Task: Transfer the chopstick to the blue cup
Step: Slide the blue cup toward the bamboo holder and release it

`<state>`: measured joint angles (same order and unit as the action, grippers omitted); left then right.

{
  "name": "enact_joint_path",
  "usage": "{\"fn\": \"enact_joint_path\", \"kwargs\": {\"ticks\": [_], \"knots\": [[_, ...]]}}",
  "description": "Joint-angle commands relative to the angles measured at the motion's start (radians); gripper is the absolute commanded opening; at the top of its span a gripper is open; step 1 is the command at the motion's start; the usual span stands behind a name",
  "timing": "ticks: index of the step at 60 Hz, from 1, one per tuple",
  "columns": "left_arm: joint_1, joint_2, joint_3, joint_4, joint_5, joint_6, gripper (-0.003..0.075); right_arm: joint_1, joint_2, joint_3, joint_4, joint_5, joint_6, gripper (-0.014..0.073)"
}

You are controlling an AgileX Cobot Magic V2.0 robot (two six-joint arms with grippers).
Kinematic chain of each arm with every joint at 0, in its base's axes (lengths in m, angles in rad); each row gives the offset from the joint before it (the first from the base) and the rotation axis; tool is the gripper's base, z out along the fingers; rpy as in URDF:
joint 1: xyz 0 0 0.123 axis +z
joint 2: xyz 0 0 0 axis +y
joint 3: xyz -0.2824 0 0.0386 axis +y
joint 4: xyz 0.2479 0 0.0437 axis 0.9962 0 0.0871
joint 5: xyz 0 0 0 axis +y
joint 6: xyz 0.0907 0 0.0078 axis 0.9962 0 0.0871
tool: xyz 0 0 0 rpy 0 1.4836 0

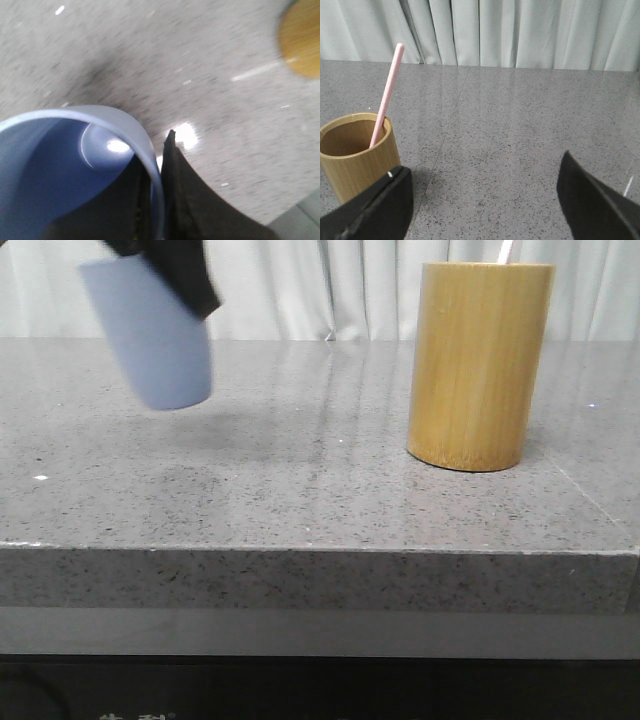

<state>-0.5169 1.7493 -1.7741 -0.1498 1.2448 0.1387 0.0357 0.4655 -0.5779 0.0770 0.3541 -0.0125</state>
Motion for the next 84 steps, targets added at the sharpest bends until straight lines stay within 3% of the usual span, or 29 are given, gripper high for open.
{"fn": "enact_joint_path", "kwargs": {"ticks": [1,18,38,44,65,84], "knots": [[-0.063,-0.038,-0.069,-0.035,0.022,-0.008,-0.0019,-0.006,0.009,-0.033,-0.010,-0.074,-0.005,0.0600],[-0.200,0.045,-0.133,-0.028,0.023,-0.008,-0.0018,-0.006,0.009,-0.033,-0.010,-0.074,-0.005,0.0600],[-0.211,0.064,-0.133,-0.028,0.023,-0.009,-0.0011,-0.006,0.009,-0.033,-0.010,-0.073,-0.005,0.0600],[-0.211,0.064,-0.133,-0.028,0.023,-0.009,0.0042,-0.006,0.009,-0.033,-0.010,-0.073,-0.005,0.0600],[-0.211,0.064,-0.133,-0.028,0.013,-0.009,0.0337,-0.006,0.009,-0.033,-0.010,-0.073,-0.005,0.0600],[-0.211,0.000,-0.196,-0.020,0.024,-0.010,0.0359,-0.006,0.009,-0.033,-0.010,-0.073,-0.005,0.0600]]}}
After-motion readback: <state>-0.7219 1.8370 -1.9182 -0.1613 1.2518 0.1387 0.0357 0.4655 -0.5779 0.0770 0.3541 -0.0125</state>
